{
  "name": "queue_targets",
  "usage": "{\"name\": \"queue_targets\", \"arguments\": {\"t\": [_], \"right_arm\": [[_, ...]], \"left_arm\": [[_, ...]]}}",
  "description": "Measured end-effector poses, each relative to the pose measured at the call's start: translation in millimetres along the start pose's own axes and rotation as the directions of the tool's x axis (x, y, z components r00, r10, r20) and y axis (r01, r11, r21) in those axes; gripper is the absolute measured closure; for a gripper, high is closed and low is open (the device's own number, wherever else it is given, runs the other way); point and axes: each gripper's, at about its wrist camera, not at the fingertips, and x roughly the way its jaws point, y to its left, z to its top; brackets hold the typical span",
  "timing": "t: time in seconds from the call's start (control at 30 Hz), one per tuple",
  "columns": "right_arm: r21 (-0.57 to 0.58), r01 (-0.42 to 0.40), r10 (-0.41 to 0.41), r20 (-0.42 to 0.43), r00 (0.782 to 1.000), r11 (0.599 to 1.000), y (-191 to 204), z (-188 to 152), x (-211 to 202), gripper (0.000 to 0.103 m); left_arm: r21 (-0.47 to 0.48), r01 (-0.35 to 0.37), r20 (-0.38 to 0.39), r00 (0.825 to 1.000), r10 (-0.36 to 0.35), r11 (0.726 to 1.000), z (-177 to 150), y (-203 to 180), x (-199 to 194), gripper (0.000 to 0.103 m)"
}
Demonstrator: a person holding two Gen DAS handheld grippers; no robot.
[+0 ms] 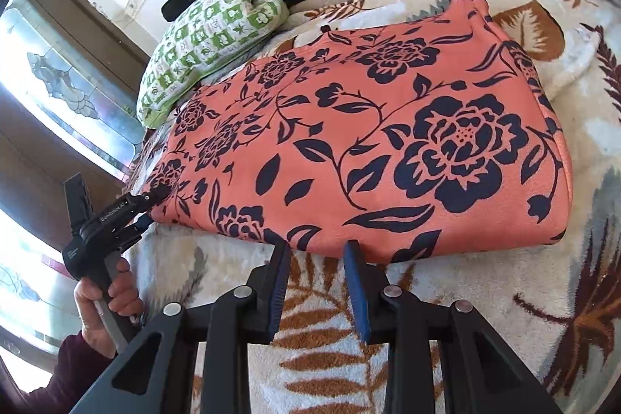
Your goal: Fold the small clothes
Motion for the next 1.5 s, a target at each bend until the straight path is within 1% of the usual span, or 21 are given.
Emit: {"name": "queue_targets", "arguments": {"t": [0.13, 0.2, 0.27, 0.3, 0.4, 0.43, 0.47, 0.57, 0.63, 0.7, 0.77, 0.8, 0.87, 0.9, 0.97, 1.07, 1.13, 1.2, 1.3, 1.4, 1.5], "right_arm": [[-0.029, 0.0, 0.002, 0.06, 0.998, 1.0, 10, -2, -3, 0.071], [-0.073, 0.024, -0.017, 0.098, 0.995, 0.997, 22, 0, -4, 0.073], [-0.093, 0.021, -0.012, 0.103, 0.995, 0.995, 35, 6, 2, 0.073], [-0.101, 0.021, -0.011, 0.1, 0.995, 0.995, 42, 9, 7, 0.074], [-0.132, 0.039, -0.028, 0.089, 0.996, 0.99, 68, 20, 31, 0.074], [-0.139, 0.043, -0.03, 0.095, 0.995, 0.989, 78, 25, 39, 0.075], [-0.139, 0.045, -0.031, 0.103, 0.994, 0.989, 87, 29, 46, 0.075], [-0.097, 0.065, -0.057, 0.079, 0.995, 0.993, 106, 40, 75, 0.075], [-0.106, 0.157, -0.156, 0.022, 0.988, 0.982, 108, 37, 108, 0.076], [-0.118, 0.149, -0.142, 0.06, 0.988, 0.982, 107, 33, 110, 0.075], [-0.15, 0.132, -0.132, 0.012, 0.991, 0.98, 107, 37, 107, 0.075], [-0.168, 0.122, -0.126, -0.014, 0.992, 0.978, 107, 39, 105, 0.075], [-0.175, 0.088, -0.1, -0.058, 0.993, 0.981, 104, 43, 96, 0.076], [-0.161, 0.065, -0.079, -0.079, 0.994, 0.985, 101, 44, 89, 0.076], [-0.106, 0.017, -0.026, -0.085, 0.996, 0.994, 86, 41, 65, 0.076], [-0.068, 0.02, -0.02, -0.001, 1.0, 0.997, 56, 27, 18, 0.074], [-0.053, 0.063, -0.06, 0.061, 0.996, 0.997, 31, 18, -11, 0.074], [-0.007, 0.074, -0.073, 0.106, 0.992, 0.997, 3, 10, -34, 0.074], [0.166, 0.046, -0.069, 0.136, 0.988, 0.985, -45, 13, -48, 0.072], [0.317, -0.07, 0.014, 0.175, 0.984, 0.946, -74, 23, -51, 0.073], [0.325, -0.135, 0.073, 0.196, 0.978, 0.936, -79, 34, -51, 0.073]], "left_arm": [[0.065, -0.017, 0.05, 0.999, 0.013, 0.998, 2, -13, -3, 0.069], [0.083, -0.042, 0.051, 0.998, 0.038, 0.996, 2, -19, 1, 0.058], [0.09, -0.038, 0.042, 0.999, 0.034, 0.995, 2, -23, 4, 0.036], [0.101, -0.047, 0.049, 0.998, 0.042, 0.994, 1, -26, 5, 0.036], [0.149, -0.093, 0.055, 0.995, 0.086, 0.984, -1, -29, 10, 0.036], [0.139, -0.09, 0.048, 0.995, 0.084, 0.986, -1, -26, 11, 0.04], [0.122, -0.095, 0.047, 0.995, 0.09, 0.988, 0, -23, 12, 0.054], [0.083, -0.069, 0.032, 0.997, 0.067, 0.994, 6, -14, 14, 0.067], [0.082, -0.053, 0.022, 0.998, 0.051, 0.995, 8, -13, 16, 0.068], [0.095, -0.06, 0.017, 0.998, 0.059, 0.994, 8, -16, 20, 0.066], [0.081, -0.029, -0.028, 0.999, 0.031, 0.996, 7, -16, 29, 0.031], [0.098, -0.008, -0.022, 1.0, 0.01, 0.995, 5, -19, 31, 0.027], [0.157, -0.041, -0.012, 0.999, 0.044, 0.987, 1, -28, 32, 0.026], [0.162, -0.044, -0.007, 0.999, 0.046, 0.986, 0, -29, 32, 0.029], [0.146, -0.062, -0.002, 0.998, 0.063, 0.987, 2, -25, 31, 0.052], [0.122, -0.033, 0.004, 0.999, 0.033, 0.992, 5, -20, 26, 0.07], [0.158, -0.053, 0.022, 0.999, 0.05, 0.986, 3, -27, 23, 0.074], [0.229, -0.115, 0.046, 0.993, 0.107, 0.966, -2, -41, 19, 0.077], [0.307, -0.185, 0.085, 0.982, 0.167, 0.934, -4, -66, 11, 0.079], [0.354, -0.224, 0.097, 0.974, 0.203, 0.908, 0, -94, 3, 0.081], [0.434, -0.234, 0.15, 0.971, 0.187, 0.87, -5, -130, -12, 0.081]]}}
